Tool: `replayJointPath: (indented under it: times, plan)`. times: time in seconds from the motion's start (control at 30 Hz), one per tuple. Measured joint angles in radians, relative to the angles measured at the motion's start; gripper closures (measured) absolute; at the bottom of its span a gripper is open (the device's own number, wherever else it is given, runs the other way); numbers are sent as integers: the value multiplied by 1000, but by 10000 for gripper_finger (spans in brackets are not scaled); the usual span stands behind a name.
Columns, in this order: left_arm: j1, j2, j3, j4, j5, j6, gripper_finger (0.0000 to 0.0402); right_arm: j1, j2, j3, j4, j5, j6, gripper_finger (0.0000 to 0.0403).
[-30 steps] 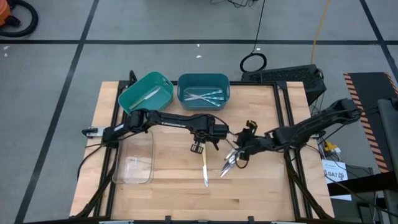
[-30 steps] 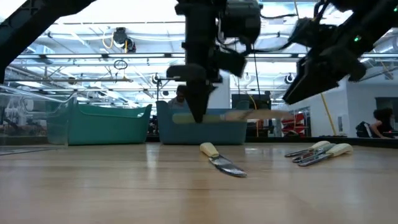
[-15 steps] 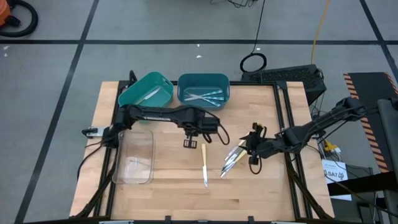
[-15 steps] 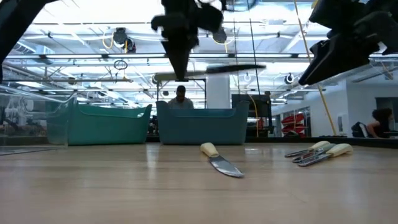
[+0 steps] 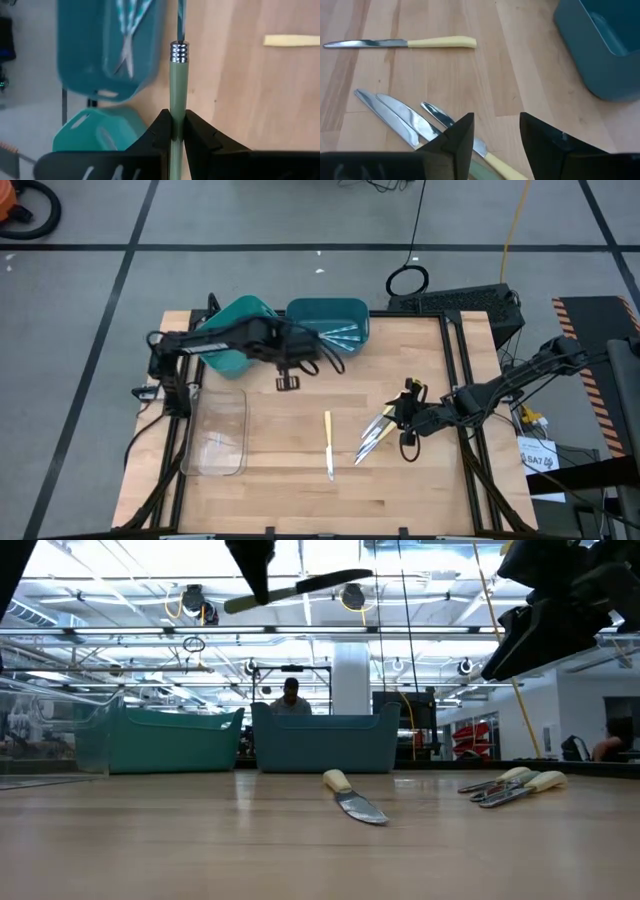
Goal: Sort silverware by color (type)
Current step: Put the left green table knife into the green bin
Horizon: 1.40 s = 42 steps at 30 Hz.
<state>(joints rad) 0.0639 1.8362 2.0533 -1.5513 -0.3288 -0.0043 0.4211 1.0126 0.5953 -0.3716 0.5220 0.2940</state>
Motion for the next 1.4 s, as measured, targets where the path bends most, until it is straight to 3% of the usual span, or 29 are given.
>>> replayJointPath:
  times: [0.37, 0.6, 0.83, 1.0, 1.4]
  plan:
    - [99, -163, -42, -19, -109, -50, 371, 0, 0, 0, 5, 5, -79, 252]
    - [233, -290, -331, 71, -128, -83, 371, -3, 0, 0, 42, 50, -171, 252]
    - [357, -364, -625, 266, -82, -151, 365, -21, 0, 0, 181, 108, -398, 252]
    - [411, -364, -751, 361, -80, -205, 361, -52, 0, 0, 240, 106, -479, 252]
    - [539, -364, -958, 444, -91, -214, 358, -61, 0, 0, 173, 102, -412, 252]
